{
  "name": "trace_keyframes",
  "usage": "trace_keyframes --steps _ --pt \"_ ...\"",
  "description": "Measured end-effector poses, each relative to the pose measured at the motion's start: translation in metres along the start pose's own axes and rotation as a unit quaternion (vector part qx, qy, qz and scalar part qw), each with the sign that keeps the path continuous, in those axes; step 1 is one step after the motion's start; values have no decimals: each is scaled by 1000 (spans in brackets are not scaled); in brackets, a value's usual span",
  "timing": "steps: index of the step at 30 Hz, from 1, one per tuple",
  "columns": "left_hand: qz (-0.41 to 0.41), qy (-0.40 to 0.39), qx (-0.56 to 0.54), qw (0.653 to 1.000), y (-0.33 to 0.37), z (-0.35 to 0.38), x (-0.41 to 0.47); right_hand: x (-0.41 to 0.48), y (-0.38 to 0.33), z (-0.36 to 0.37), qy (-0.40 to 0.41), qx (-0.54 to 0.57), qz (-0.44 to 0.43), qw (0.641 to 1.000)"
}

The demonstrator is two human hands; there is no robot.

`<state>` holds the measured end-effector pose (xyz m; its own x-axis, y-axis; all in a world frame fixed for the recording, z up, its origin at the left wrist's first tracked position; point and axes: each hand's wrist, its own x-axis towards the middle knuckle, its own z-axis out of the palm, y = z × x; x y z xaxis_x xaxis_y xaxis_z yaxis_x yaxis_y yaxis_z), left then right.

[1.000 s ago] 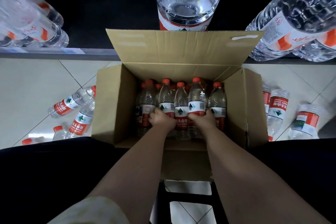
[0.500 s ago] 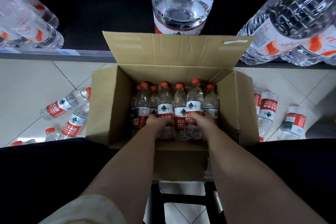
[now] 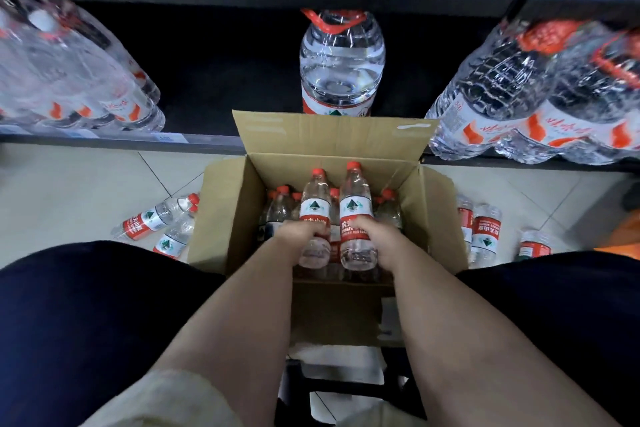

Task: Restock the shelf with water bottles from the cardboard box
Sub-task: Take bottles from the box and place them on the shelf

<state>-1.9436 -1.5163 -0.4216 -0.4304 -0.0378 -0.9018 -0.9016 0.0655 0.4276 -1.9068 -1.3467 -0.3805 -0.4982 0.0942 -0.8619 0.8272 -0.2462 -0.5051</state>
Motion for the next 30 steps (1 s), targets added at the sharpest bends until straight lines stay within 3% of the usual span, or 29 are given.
trace_keyframes --steps 6,12,21,30 --pt "108 -35 -74 991 29 -7 -121 -62 -26 -1 -61 14 -81 995" --pt "216 -51 -73 972 61 -21 -206 -140 -60 -2 -84 1 -173 981" --pt "442 -33 -73 893 119 -13 -301 -244 -128 0 -79 30 -346 934" --pt "509 -13 -9 860 215 -15 -342 -277 -230 -2 -71 82 -439 892"
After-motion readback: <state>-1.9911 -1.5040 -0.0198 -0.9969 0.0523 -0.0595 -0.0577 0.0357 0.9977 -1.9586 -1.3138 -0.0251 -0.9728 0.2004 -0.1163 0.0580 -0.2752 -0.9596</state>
